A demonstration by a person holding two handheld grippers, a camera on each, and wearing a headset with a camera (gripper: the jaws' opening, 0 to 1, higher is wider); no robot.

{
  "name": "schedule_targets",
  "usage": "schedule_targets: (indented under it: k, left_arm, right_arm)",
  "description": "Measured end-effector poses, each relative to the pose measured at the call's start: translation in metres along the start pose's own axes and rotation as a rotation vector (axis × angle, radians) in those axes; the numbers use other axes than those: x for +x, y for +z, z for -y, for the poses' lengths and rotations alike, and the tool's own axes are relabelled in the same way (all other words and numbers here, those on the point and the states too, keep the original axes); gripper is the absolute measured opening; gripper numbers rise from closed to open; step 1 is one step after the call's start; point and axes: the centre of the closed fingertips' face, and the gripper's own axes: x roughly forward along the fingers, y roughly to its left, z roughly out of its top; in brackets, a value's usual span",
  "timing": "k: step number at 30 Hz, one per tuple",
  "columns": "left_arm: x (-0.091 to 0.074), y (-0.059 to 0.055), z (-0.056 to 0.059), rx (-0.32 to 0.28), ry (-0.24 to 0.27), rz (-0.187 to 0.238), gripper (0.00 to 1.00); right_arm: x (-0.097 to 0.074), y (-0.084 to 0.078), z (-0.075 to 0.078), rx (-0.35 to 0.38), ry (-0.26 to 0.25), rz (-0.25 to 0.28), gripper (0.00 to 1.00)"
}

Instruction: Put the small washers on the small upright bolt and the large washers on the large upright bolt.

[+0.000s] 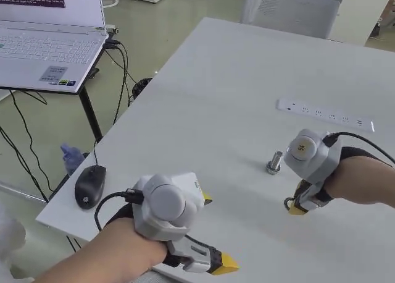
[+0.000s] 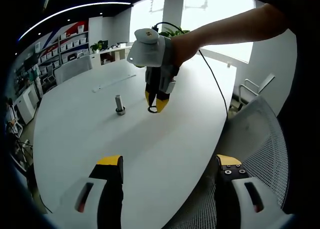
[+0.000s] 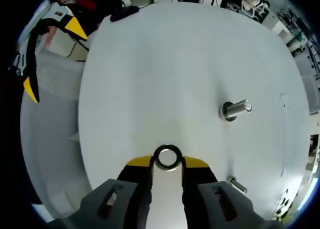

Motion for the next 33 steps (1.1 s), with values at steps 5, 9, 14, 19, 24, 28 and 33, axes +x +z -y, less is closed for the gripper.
schedule_targets:
  k: [5, 9, 14, 19, 24, 28, 33]
  left_arm:
    - [-0.001, 0.000, 0.000, 0.002, 0.002, -0.001, 0.74]
    - [-0.002, 0.001, -0.001, 0.003, 0.004, 0.000, 0.74]
    - [-0.003, 0.002, -0.001, 0.001, 0.007, 0.004, 0.74]
    - [-0.002, 0.001, -0.002, -0.003, 0.008, 0.002, 0.74]
    - [-0.002, 0.001, -0.004, -0.006, 0.009, 0.001, 0.74]
    - [-0.001, 0.001, -0.005, -0.007, 0.007, 0.000, 0.74]
    - [0.000, 0.002, -0.008, -0.008, 0.007, 0.000, 0.74]
  right_arm:
    - [-0.010, 0.001, 0.002, -0.001, -0.001, -0.002, 0.22]
    - [-0.020, 0.003, 0.006, 0.004, -0.008, 0.002, 0.22]
    - [-0.031, 0.007, 0.010, 0.010, -0.016, 0.004, 0.22]
    - [-0.039, 0.010, 0.018, 0.009, -0.022, -0.002, 0.22]
    - [-0.042, 0.015, 0.026, 0.011, -0.027, 0.002, 0.22]
    - [-0.043, 0.019, 0.037, 0.011, -0.037, 0.000, 0.22]
    - [-0.044, 0.026, 0.048, 0.016, -0.042, 0.007, 0.22]
